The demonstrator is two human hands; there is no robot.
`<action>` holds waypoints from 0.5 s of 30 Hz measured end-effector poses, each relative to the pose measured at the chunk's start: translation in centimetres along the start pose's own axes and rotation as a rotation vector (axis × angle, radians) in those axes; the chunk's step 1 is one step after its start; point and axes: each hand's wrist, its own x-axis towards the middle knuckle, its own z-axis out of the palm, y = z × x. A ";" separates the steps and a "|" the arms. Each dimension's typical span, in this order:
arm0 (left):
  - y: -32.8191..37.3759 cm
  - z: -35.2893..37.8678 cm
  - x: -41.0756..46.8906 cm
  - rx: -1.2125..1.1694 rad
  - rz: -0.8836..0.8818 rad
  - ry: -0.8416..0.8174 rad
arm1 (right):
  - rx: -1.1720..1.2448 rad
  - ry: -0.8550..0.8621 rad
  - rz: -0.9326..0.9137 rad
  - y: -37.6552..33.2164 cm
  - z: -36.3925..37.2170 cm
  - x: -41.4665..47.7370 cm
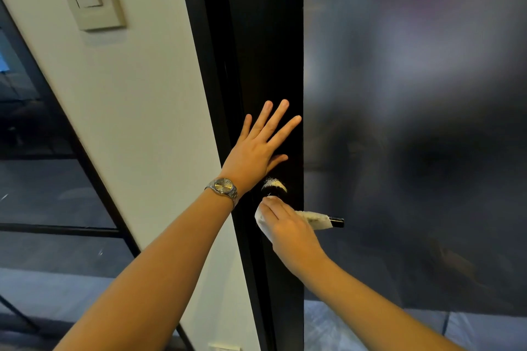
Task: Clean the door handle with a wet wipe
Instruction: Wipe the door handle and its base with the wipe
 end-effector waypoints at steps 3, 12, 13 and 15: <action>0.0 0.0 0.0 -0.004 -0.007 -0.006 | -0.015 0.024 -0.086 0.2 -0.5 -0.8; 0.0 0.0 -0.1 0.006 -0.006 -0.010 | 0.160 -0.210 0.192 3.3 -5.4 -2.1; 0.0 0.0 -0.1 0.006 -0.006 -0.008 | 0.222 -0.247 0.268 4.0 -6.2 -2.1; 0.0 -0.1 0.0 -0.003 -0.005 -0.006 | 0.355 -0.268 0.401 5.2 -7.3 -1.6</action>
